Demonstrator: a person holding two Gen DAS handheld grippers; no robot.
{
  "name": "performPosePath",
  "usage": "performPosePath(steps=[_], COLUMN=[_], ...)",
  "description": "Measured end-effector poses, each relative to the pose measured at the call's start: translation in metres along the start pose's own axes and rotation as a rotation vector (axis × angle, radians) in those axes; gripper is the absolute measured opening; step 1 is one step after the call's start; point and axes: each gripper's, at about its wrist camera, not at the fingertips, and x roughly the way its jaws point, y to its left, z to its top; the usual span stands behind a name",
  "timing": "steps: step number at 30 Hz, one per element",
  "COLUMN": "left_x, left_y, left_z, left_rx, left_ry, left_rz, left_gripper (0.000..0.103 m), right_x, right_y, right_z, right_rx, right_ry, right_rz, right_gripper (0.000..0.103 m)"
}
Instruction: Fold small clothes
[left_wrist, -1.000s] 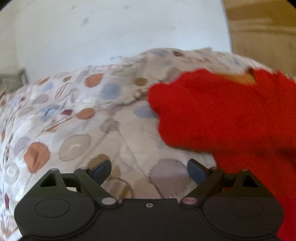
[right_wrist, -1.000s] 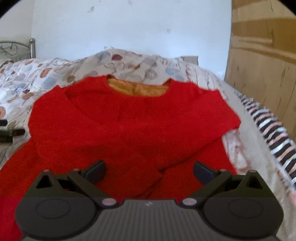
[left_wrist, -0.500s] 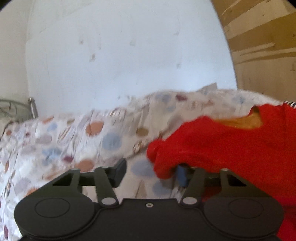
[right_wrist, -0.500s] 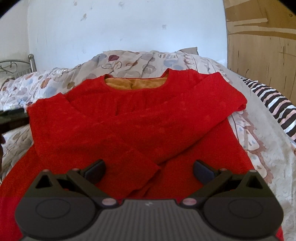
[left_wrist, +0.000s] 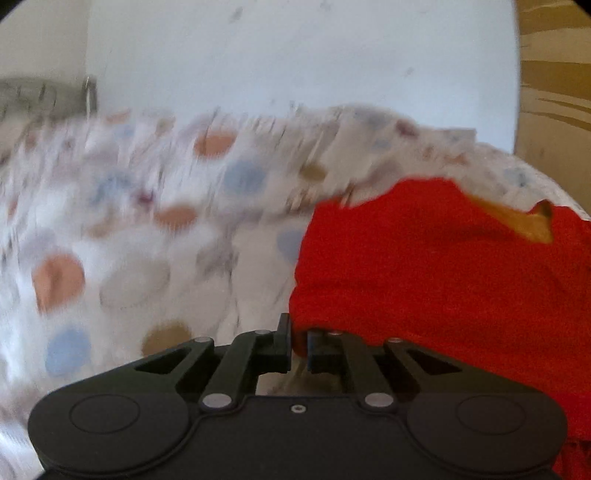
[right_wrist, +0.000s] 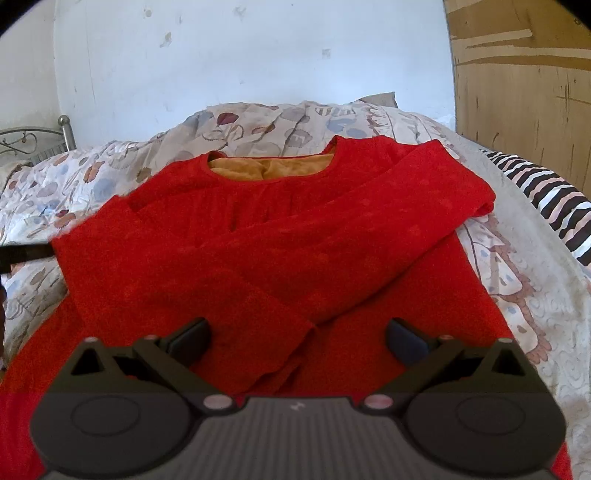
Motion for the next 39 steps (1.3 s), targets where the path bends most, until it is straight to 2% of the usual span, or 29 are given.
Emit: performPosePath(steps=[4,7,9,10,14,18,21,24,31,39], left_x=[-0.003,-0.01,-0.021,-0.026,-0.064,-0.109,-0.139,-0.169,-0.225,-0.26], left_y=[-0.001,0.003,0.007,0.008,0.014,0.014,0.01,0.006,-0.008,-0.022], left_z=[0.001,0.002,0.0,-0.002,-0.01,-0.023,-0.034,-0.049,-0.083,-0.123], left_rx=[0.002,-0.01,-0.02,-0.02,-0.023,-0.016,0.004,0.03,0.087,0.187], left_ry=[-0.003,0.028,0.044,0.036,0.002,-0.051,-0.072,-0.078,-0.085,-0.053], left_rz=[-0.022,-0.045,-0.031,-0.025,-0.022,-0.015,-0.009,-0.037,-0.075,-0.134], left_gripper=[0.01,0.031,0.054,0.058,0.086,0.102,0.102,0.102,0.102,0.102], right_x=[0.0,0.0,-0.001,-0.001,-0.018,-0.057,-0.094,-0.133,-0.225,-0.273], right_y=[0.0,0.0,0.0,0.0,-0.008,-0.021,-0.028,-0.034,-0.038,-0.021], right_z=[0.0,0.0,0.0,0.001,0.006,0.004,-0.006,-0.02,-0.063,-0.11], right_rx=[-0.001,-0.001,-0.001,0.002,0.051,0.097,0.053,-0.017,-0.189,-0.416], right_ry=[0.0,-0.001,0.0,0.001,-0.015,-0.048,-0.059,-0.075,-0.158,-0.116], right_rz=[-0.001,-0.001,-0.001,0.001,0.033,0.053,0.038,0.014,-0.002,0.007], right_gripper=[0.103,0.103,0.103,0.103,0.103,0.103,0.103,0.103,0.103,0.103])
